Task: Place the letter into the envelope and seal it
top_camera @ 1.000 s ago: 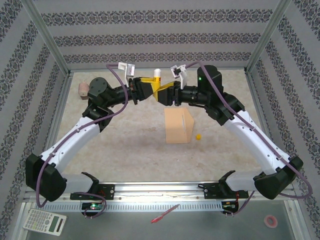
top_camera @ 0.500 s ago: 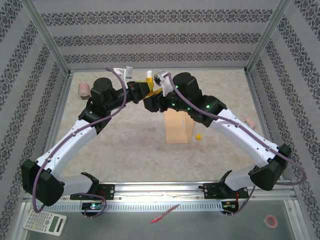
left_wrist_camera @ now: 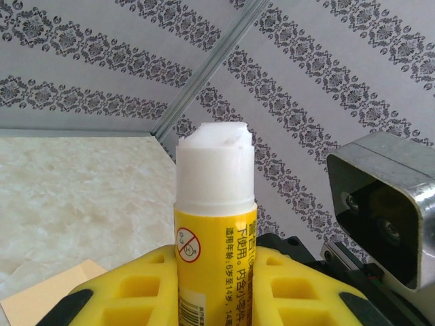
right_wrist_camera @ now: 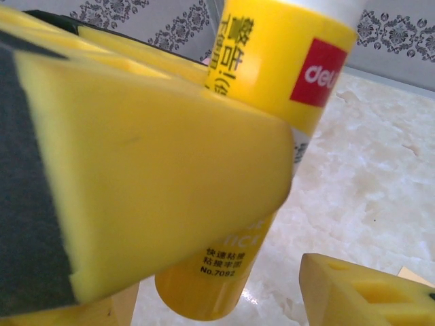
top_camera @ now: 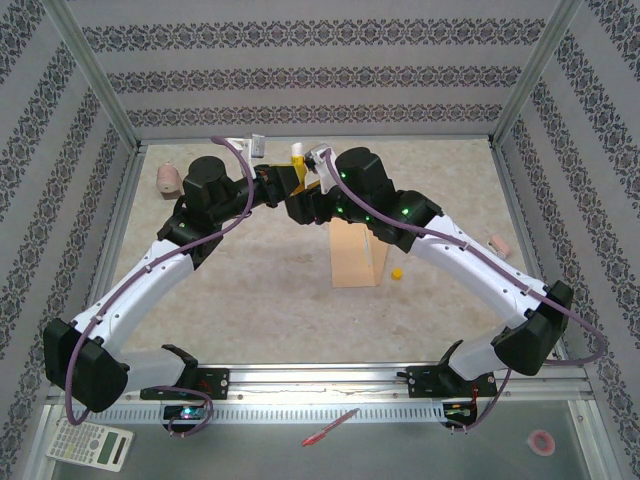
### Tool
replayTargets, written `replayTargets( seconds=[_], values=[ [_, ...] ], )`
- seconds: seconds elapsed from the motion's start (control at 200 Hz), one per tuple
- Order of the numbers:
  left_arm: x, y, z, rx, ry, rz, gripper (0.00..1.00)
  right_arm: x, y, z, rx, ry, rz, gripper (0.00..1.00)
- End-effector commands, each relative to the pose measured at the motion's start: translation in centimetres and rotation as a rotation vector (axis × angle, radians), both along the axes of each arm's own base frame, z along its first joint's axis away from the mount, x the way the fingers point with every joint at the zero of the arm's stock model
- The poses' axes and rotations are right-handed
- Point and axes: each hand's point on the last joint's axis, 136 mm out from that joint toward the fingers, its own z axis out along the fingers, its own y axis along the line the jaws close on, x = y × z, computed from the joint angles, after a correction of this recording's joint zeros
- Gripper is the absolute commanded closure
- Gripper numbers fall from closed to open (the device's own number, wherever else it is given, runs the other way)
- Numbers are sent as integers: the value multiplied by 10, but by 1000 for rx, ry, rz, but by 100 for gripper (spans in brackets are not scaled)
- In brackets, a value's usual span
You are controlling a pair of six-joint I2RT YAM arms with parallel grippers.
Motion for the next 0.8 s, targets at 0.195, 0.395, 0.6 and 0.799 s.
replayTargets(
  seconds=[0.195, 0.395, 0.6, 0.799],
  values=[
    [0, 3, 6, -27, 0, 20, 100, 6, -6, 5, 4, -24, -18, 33],
    [-2, 4, 8, -31, -7, 22, 100, 2, -13, 5, 24, -9, 24, 32],
    [-3, 5, 8, -25, -9, 21, 100, -1, -33, 11, 72, -3, 27, 32],
    [-3, 4, 7, -26, -9, 17, 100, -9, -32, 17, 131, 35, 94, 34]
  ],
)
